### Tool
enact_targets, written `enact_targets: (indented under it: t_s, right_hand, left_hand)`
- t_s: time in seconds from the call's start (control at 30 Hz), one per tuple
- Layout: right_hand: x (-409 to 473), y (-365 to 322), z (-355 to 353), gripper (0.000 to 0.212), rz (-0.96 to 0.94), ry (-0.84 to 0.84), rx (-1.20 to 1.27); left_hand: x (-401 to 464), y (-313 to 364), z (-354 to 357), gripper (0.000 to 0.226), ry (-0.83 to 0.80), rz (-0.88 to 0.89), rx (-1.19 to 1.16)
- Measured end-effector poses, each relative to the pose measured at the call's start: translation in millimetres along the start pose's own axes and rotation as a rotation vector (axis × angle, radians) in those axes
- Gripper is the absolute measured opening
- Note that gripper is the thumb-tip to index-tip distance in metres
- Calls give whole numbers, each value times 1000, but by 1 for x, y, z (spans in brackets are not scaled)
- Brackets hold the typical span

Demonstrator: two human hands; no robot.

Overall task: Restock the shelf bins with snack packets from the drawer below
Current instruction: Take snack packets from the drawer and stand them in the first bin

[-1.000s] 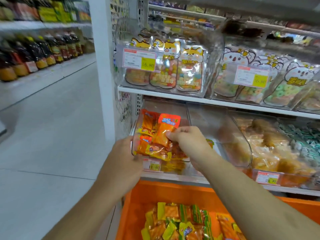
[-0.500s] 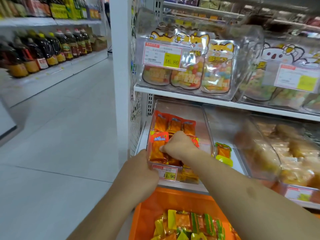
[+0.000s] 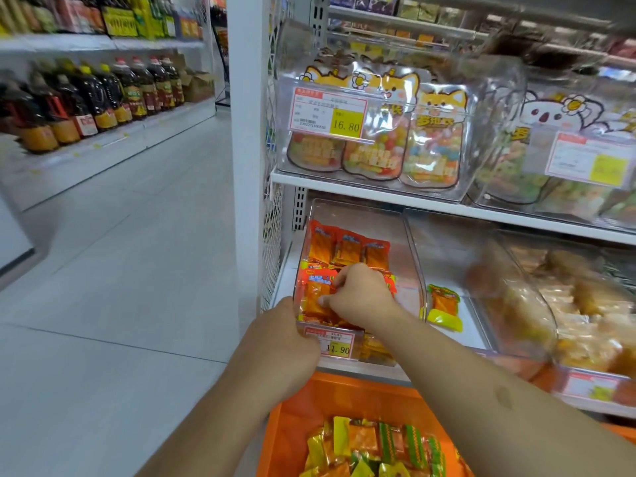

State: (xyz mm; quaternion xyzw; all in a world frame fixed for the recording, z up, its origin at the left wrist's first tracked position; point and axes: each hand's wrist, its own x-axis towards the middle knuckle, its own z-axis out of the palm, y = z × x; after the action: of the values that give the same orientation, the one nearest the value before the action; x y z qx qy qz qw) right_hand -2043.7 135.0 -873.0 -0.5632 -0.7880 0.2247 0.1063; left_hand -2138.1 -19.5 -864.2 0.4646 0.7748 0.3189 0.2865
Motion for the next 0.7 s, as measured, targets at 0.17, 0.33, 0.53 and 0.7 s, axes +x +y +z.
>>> enact_targets:
  t_s: [0.17, 0.33, 0.53, 0.7]
  right_hand:
    - [-5, -1, 1, 37, -44, -6, -27]
    - [-18, 0, -10, 37, -62, 7, 43]
    - [-71, 21, -43, 33, -197, 67, 116]
    - [-128, 69, -60, 23, -233, 71, 195]
  left_hand:
    - [-1, 1, 0, 33, -6, -7, -4]
    - [-3, 4, -4, 32, -15, -17, -22]
    - [-20, 18, -7, 57, 97, 18, 10]
    - [-50, 27, -1, 55, 132, 160, 45]
